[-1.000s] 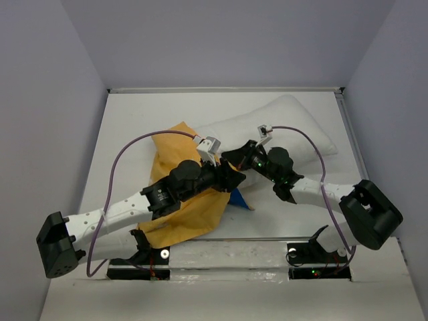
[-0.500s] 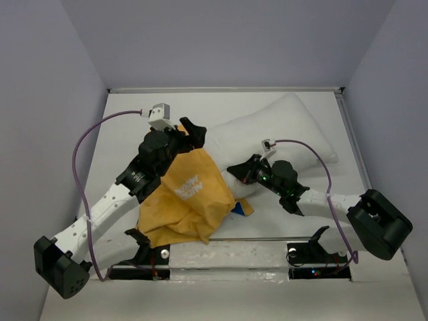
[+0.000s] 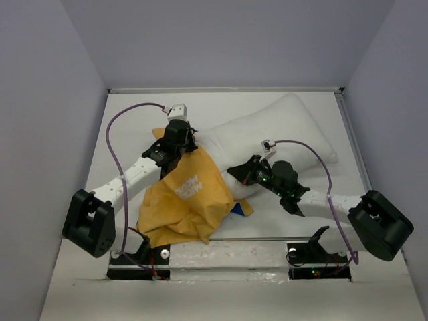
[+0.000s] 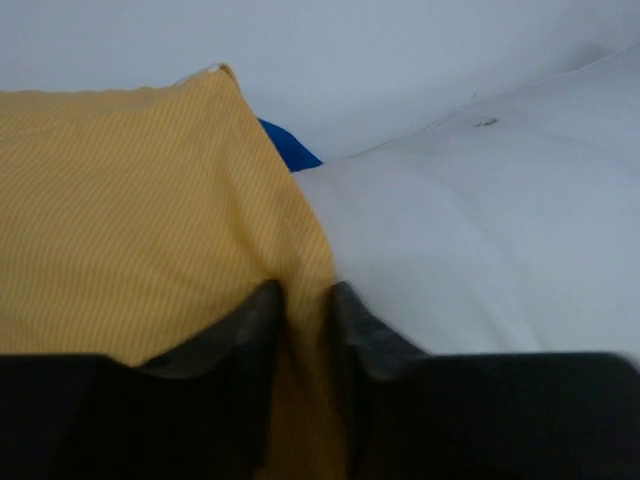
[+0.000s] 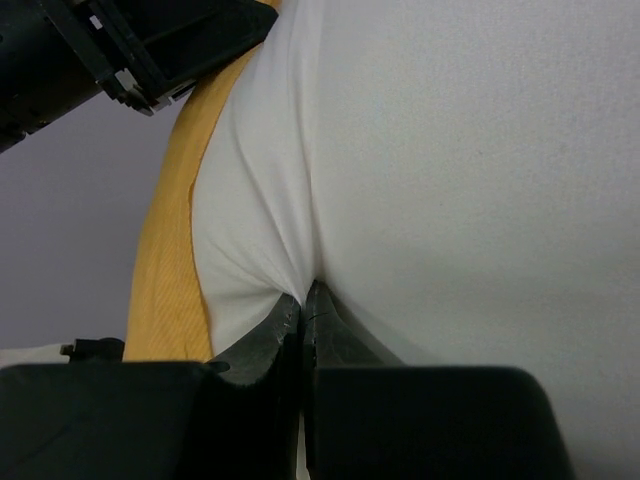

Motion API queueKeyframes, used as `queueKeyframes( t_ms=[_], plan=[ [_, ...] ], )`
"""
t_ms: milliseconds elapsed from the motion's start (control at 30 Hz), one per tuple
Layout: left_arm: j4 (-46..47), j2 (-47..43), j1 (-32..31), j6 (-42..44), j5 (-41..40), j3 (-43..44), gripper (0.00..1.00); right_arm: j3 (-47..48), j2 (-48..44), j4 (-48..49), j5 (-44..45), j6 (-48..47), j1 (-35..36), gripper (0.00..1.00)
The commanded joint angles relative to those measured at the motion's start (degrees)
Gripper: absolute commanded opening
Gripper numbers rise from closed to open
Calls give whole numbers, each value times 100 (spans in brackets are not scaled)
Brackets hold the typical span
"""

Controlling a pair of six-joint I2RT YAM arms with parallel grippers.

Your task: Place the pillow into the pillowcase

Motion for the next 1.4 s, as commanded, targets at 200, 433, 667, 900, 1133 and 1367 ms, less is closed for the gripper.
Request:
queueKeyframes(
  t_ms=[200,433,667,900,1133,1367],
  plan=[
    [850,664,-223,108,598,1257,0,89,144,-255,676,-124,543,0],
    [702,1914,-865,556,1810,3385,0,652,197,-316,1898,-1,1606,0],
    [157,1660,-874,882,1689,3220,13,1145,364,-535,2345,-343,1827,0],
    [25,1466,-839,1075,1591,3026,57,1084,-5,-869,2347,-423,1696,0],
    [-265,1264,-883,1627,793,3148,72,908,-365,-1203,2049,-475,1406,6],
    [-1030,1931,-945,1954,184,3536,68,996,-708,-1766,1635,-818,1203,23]
  ],
)
